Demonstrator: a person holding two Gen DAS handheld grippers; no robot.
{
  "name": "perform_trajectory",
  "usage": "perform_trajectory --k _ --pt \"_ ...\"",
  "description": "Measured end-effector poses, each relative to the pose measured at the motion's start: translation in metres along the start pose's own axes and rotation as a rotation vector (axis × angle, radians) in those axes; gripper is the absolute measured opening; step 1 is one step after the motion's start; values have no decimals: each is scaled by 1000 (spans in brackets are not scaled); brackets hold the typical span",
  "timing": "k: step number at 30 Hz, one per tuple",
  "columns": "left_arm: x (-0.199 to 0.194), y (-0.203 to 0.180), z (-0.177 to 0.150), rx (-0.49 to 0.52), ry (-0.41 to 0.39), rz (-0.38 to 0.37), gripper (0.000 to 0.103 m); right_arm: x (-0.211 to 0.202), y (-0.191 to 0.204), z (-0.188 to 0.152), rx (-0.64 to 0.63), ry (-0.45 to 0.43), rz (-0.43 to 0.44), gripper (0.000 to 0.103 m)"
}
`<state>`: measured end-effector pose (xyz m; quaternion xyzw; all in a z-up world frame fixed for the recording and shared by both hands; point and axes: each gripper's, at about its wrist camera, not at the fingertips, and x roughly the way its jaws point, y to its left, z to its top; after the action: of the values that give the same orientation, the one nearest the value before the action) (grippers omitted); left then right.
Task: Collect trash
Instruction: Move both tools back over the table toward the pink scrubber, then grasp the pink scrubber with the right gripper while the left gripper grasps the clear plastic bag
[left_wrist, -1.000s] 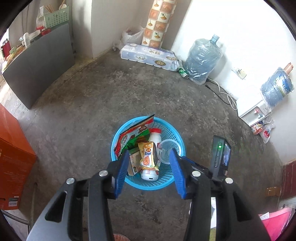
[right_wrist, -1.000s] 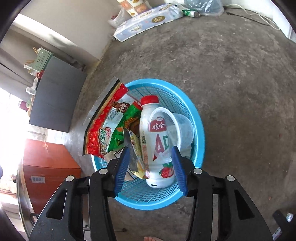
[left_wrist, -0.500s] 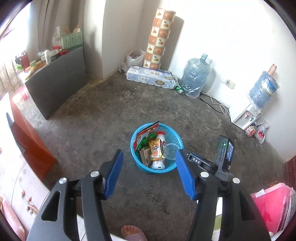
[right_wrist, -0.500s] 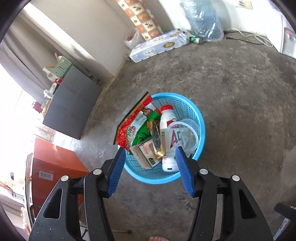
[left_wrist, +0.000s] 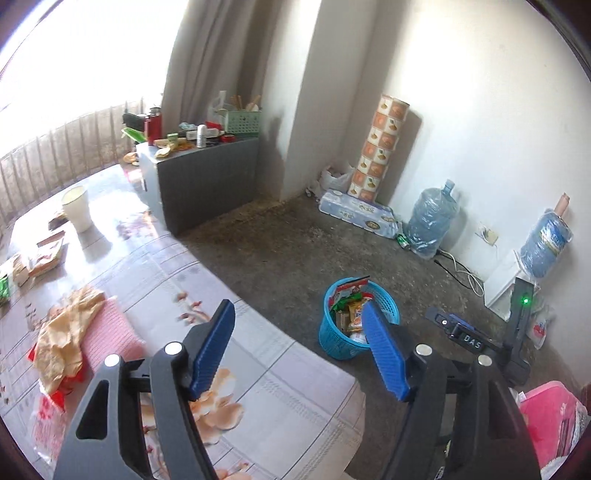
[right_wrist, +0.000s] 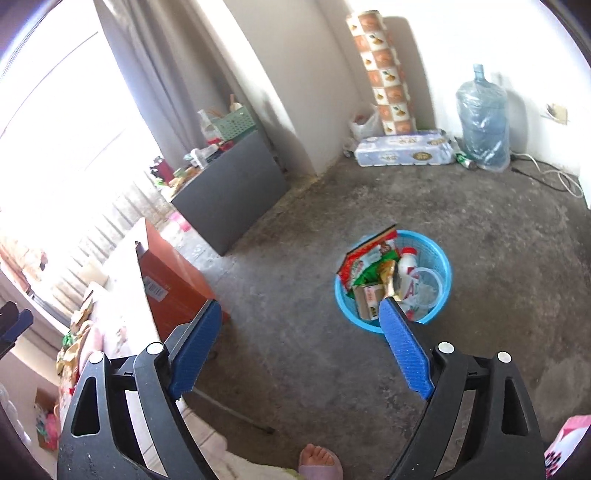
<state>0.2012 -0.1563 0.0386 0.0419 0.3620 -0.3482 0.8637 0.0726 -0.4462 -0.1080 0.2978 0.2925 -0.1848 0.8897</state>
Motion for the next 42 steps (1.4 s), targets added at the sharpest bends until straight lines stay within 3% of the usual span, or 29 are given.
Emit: perform_trajectory --k 3,10,14,18,25,33,39,42 --pt "-33 29 -20 -59 -41 63 73 -7 25 -5 -33 34 85 84" --pt "-102 100 -82 -185 -87 295 76 -13 90 -22 -140 112 254 85" --pt "-127 137 -121 -290 -80 373 77 0 128 -34 -197 197 341 85" --pt "-135 159 -146 -320 -73 437 78 4 168 -51 -267 261 385 85" --pt "-112 196 -153 -247 3 450 83 8 208 -74 -331 355 445 85" --pt "-73 243 -145 -218 84 413 84 25 250 -70 -367 441 516 85" --pt "-52 276 -138 -219 156 320 84 64 305 -64 -490 463 510 85" --pt "-40 287 -140 -217 201 313 84 92 327 -64 -536 480 480 85"
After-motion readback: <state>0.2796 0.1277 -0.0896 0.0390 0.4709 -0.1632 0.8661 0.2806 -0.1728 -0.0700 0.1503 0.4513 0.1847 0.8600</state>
